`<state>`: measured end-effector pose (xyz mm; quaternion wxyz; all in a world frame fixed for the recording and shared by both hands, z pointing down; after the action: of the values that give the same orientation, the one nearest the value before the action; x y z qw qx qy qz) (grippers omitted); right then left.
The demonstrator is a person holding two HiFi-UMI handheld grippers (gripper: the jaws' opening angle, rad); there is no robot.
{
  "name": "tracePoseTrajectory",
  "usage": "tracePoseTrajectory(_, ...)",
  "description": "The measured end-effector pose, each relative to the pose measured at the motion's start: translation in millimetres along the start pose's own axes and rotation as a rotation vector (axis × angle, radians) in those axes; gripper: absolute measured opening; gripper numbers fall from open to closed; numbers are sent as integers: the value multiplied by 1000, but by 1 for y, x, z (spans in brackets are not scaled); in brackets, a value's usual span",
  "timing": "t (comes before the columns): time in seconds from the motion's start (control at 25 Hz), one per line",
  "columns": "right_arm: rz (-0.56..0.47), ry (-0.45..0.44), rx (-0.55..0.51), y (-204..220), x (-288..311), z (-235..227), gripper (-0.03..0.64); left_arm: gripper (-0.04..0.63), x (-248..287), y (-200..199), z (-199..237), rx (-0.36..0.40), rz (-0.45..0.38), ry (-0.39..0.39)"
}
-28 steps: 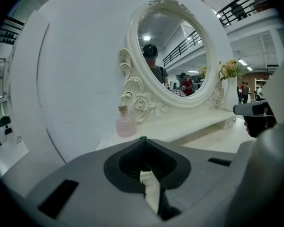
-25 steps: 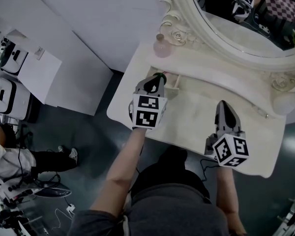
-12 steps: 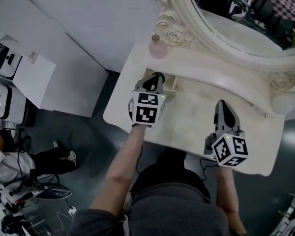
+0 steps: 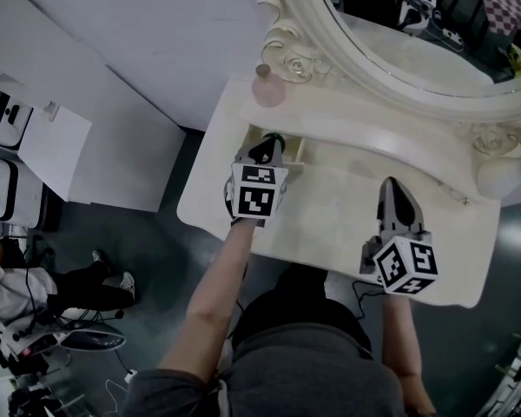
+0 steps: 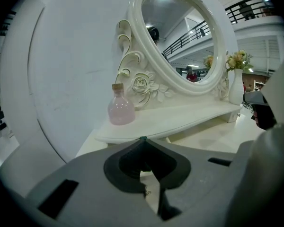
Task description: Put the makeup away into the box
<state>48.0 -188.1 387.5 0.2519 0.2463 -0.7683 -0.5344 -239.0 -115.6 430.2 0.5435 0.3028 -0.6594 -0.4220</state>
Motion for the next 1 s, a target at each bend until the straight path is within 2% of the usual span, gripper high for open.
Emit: tracePoseTrajectory(1.0, 4, 16, 2, 0, -3, -8, 3, 8, 16, 17, 2, -71, 84, -11)
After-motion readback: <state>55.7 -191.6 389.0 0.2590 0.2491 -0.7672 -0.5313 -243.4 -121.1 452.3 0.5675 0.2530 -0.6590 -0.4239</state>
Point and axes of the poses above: the fingertips, and each gripper's own axes: x forward along the fingers, z to its left, y out of its underside, the point moved 9 cm from there along -x, backward along the fingers, and after that the axes turned 6 degrees about -z, right-handed, at the moved point
